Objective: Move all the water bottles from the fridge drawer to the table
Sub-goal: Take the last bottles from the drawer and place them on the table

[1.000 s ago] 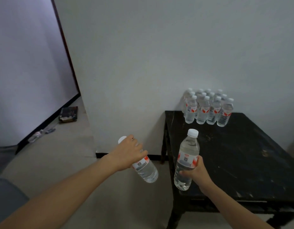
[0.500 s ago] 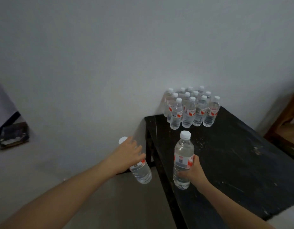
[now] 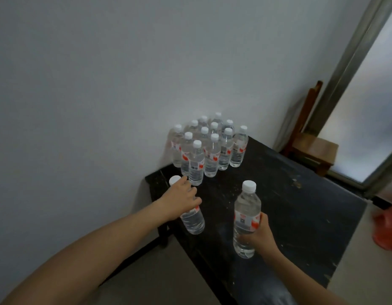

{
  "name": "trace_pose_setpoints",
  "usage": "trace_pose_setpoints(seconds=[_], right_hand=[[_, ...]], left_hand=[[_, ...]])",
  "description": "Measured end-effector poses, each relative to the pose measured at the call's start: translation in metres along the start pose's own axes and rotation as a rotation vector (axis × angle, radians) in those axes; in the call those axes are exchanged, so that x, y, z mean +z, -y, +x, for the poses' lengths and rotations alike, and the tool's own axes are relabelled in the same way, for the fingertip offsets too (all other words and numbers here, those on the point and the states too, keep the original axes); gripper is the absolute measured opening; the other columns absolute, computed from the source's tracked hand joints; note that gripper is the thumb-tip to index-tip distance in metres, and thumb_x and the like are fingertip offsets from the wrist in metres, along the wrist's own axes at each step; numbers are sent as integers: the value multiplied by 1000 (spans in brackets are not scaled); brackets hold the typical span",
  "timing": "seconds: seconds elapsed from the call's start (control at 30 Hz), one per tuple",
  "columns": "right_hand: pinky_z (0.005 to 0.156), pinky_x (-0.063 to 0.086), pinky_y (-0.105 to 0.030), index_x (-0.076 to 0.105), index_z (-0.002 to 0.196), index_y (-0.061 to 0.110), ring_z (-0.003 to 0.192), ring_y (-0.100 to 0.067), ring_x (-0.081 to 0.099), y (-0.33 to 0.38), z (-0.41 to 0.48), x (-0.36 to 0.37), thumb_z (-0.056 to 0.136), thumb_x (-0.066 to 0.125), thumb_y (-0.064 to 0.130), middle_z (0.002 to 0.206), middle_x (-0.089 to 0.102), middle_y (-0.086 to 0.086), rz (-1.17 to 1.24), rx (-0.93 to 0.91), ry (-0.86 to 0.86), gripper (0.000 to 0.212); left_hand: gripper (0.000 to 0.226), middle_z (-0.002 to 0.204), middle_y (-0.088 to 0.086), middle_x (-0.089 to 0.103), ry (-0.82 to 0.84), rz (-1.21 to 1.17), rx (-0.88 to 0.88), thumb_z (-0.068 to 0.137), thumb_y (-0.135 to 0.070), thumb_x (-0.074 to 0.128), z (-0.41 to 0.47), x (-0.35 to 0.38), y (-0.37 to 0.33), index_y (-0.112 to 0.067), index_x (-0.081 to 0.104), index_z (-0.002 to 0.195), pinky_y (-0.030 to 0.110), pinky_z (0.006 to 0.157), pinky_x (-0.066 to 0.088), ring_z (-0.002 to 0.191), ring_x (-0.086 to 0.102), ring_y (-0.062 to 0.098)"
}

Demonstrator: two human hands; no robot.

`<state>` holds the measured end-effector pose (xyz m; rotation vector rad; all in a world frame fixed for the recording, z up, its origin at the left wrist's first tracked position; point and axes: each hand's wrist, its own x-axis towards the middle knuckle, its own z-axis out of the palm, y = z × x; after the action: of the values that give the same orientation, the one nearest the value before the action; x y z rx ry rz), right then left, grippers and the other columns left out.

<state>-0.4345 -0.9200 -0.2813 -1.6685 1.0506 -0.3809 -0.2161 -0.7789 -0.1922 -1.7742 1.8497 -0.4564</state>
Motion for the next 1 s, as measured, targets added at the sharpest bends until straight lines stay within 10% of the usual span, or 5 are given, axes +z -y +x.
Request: trace_pose_setpoints(seconds=[0.63,0.77,1.0], right_hand=[[90,46,-33,34,127,17,106,-18,54,3,211,-4,59,80,3,116,54,-4,13,2,-16,83],[91,47,-36,33,128,16,104,-18,55,0,232,0,59,82,5,118,55,-6,33,-8,-34,86],[97,46,-40,31,129,22,113,-21,53,-8,255,12,56,85,10,122,53,-5,22,-8,-7,91]], left_hand=[[24,117,20,53,164,-162,53,93,-14,40,218,48,50,1,55,106,37,98,24,111,42,33],[33,123,21,52,226,141,101,88,-10,53,212,51,37,-3,46,119,51,103,31,115,46,40],[52,121,9,62,-80,-61,-23,67,-49,67,187,57,42,-23,62,113,49,90,49,113,58,26]])
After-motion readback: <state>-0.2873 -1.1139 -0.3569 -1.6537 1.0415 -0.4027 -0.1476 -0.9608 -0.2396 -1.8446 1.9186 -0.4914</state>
